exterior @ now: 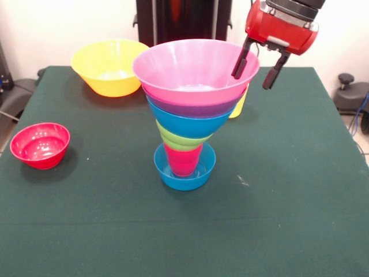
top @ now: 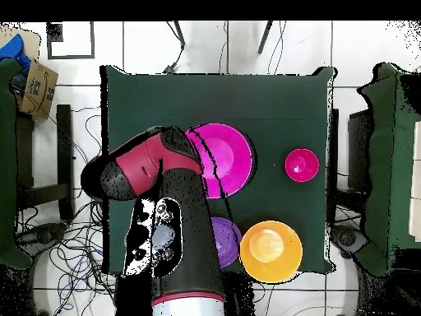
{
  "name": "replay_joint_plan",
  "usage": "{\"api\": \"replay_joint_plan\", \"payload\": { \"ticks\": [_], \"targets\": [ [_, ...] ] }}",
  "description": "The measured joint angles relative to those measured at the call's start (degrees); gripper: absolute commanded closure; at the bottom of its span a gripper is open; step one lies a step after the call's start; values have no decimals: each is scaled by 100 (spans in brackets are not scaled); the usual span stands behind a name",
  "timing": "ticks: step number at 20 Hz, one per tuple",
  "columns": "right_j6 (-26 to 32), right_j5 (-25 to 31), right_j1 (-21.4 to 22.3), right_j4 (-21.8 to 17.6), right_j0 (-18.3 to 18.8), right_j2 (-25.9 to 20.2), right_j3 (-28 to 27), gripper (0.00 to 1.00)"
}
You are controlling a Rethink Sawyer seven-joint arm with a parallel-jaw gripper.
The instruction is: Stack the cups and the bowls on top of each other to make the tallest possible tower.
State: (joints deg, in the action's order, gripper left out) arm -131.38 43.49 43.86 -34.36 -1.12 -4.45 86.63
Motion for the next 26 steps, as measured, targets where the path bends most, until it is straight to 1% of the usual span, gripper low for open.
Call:
{"api": "replay_joint_plan", "payload": {
  "ticks": [5,13,15,26],
  "targets": [
    [0,1,0,0,18,-21,-1,0],
    [0,237,72,0,87,-81,1,0],
    [0,312,154,1,114,-104,-1,0],
    [0,319,399,0,283,-189,4,0]
  ]
}}
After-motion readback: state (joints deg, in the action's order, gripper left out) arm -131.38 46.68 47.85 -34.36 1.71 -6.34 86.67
